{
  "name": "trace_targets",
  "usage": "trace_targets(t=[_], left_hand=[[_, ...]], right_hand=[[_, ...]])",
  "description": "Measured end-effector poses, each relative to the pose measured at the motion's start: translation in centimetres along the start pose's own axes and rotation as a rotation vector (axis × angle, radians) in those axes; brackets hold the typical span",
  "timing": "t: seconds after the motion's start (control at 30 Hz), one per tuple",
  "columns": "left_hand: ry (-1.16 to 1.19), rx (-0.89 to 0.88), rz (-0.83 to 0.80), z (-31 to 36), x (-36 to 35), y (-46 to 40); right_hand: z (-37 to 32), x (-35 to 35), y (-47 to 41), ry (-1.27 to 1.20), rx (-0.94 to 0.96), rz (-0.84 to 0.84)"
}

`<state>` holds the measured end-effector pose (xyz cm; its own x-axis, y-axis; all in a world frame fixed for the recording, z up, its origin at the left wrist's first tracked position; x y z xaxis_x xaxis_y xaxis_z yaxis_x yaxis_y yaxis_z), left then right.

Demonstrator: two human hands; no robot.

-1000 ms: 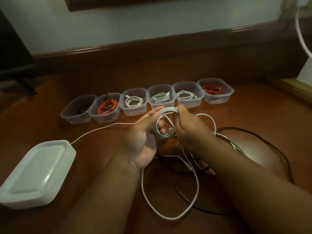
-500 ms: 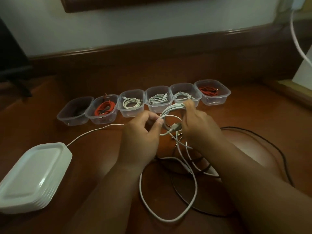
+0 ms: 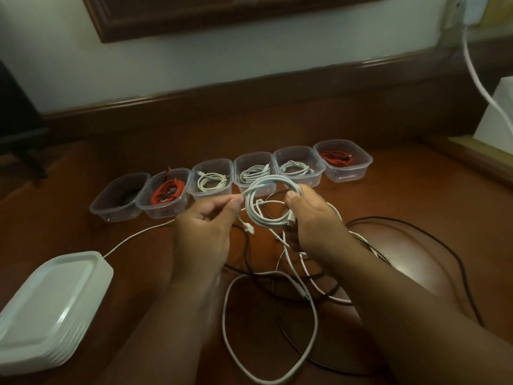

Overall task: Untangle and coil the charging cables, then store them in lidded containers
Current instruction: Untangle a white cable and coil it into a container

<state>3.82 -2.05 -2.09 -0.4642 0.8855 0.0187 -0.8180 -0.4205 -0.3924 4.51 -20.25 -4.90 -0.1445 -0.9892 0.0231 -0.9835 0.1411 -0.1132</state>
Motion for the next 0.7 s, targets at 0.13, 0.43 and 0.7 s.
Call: trace_targets(t=[0.13,0.43,0.7], left_hand=[[0.301,0.418,-0.065,-2.8,-2.6,2.6],[0.541,0.417,-0.081,-2.3,-3.9,3.9],[0.765,0.746,-0.126,-4.7,-4.9,3.9]], right_hand=[[-0.3,-0.5,0.3,0.020,0.082,0.043],[0.3,-0.2,-0.4,0.223,0.088,0.073],[1.9,-1.3,-0.1,0.039,-0.115,0.004]])
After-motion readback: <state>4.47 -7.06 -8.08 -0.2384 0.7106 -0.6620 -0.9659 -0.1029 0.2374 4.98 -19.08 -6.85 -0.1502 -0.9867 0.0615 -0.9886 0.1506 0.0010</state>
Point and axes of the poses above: each hand's wrist, its own y-axis away from the middle knuckle, its own x-axis out of the back of the hand, z = x × y, the point moved 10 cm from there along -y, towards the middle knuckle, and after that the axes turned 10 degrees about z, right-handed, at the moved point
